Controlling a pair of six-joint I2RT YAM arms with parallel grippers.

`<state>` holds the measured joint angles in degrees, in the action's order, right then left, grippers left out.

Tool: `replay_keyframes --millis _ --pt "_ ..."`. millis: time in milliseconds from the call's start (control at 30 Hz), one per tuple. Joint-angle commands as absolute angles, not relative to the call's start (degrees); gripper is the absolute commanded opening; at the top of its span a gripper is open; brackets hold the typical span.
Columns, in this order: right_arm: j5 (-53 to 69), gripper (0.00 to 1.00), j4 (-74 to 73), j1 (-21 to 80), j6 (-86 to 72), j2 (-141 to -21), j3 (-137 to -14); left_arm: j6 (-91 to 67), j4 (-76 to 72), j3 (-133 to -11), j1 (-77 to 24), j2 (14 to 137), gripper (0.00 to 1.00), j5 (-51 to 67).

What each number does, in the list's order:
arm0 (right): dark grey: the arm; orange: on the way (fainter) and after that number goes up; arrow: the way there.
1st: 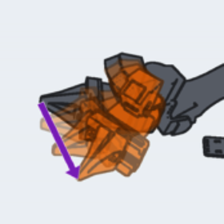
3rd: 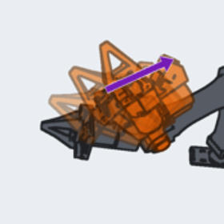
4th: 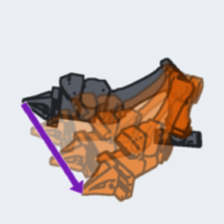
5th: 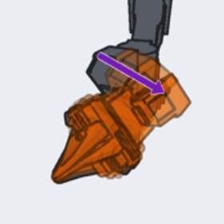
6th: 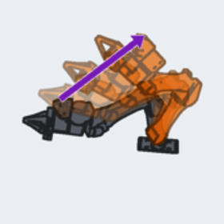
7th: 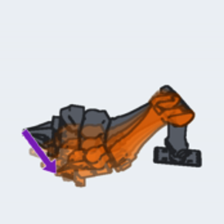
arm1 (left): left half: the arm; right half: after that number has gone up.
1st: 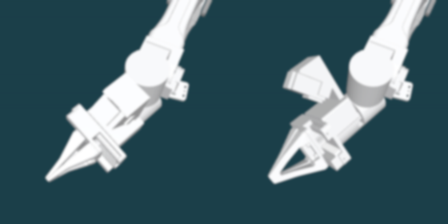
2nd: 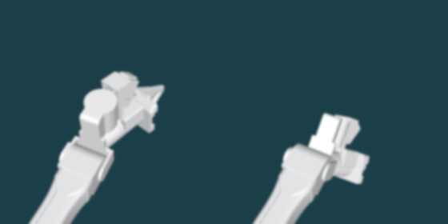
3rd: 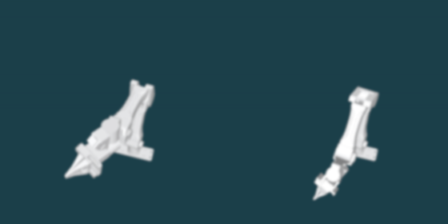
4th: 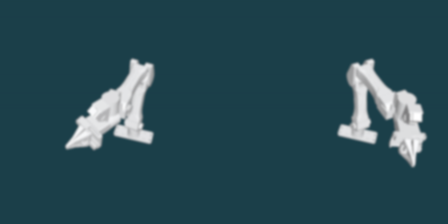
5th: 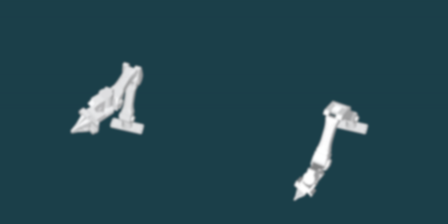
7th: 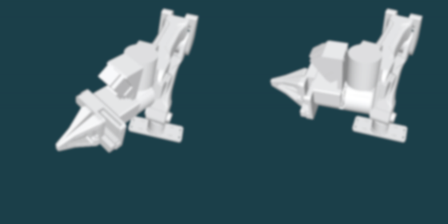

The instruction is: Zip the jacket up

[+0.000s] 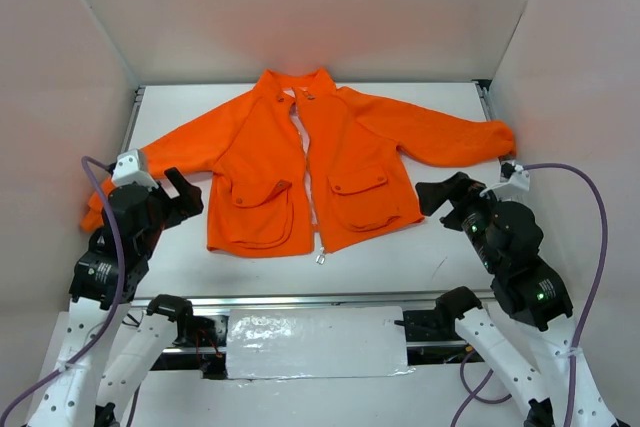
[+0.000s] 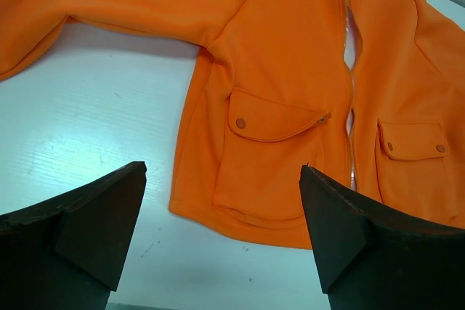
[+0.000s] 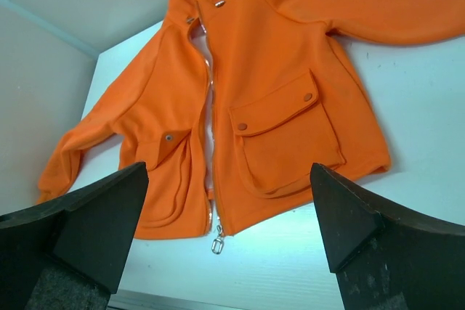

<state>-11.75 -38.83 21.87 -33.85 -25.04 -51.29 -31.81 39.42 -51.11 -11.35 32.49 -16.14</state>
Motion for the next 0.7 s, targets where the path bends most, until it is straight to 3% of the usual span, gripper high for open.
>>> replay_keyframes --millis 0,100,333,533,633,667 --pt "-13.71 1.0 -38.41 21.71 -34.63 -24.79 -51.68 -32.34 37.88 -51.06 -11.6 32.7 0.99 -15.47" --pt "-10.74 1.0 -36.31 21.71 -33.75 -24.61 -50.8 -32.17 37.62 -50.89 -11.51 32.96 0.99 -15.03" --pt "21.16 1.0 -14.89 21.8 -34.62 -30.56 -42.28 -31.47 37.18 -50.98 -11.6 34.54 0.99 -13.54" --pt "20.48 0.93 -5.01 29.52 -33.93 -61.8 -44.55 -30.76 36.91 -50.98 -11.25 36.03 0.99 -12.74" --pt "24.15 0.85 0.34 30.23 -34.37 -75.17 -46.58 -30.94 37.35 -51.24 -11.25 36.47 0.99 -13.18" --pt "25.39 0.79 3.05 30.23 -34.37 -77.93 -47.02 -31.02 37.44 -51.15 -11.16 36.39 0.99 -13.27"
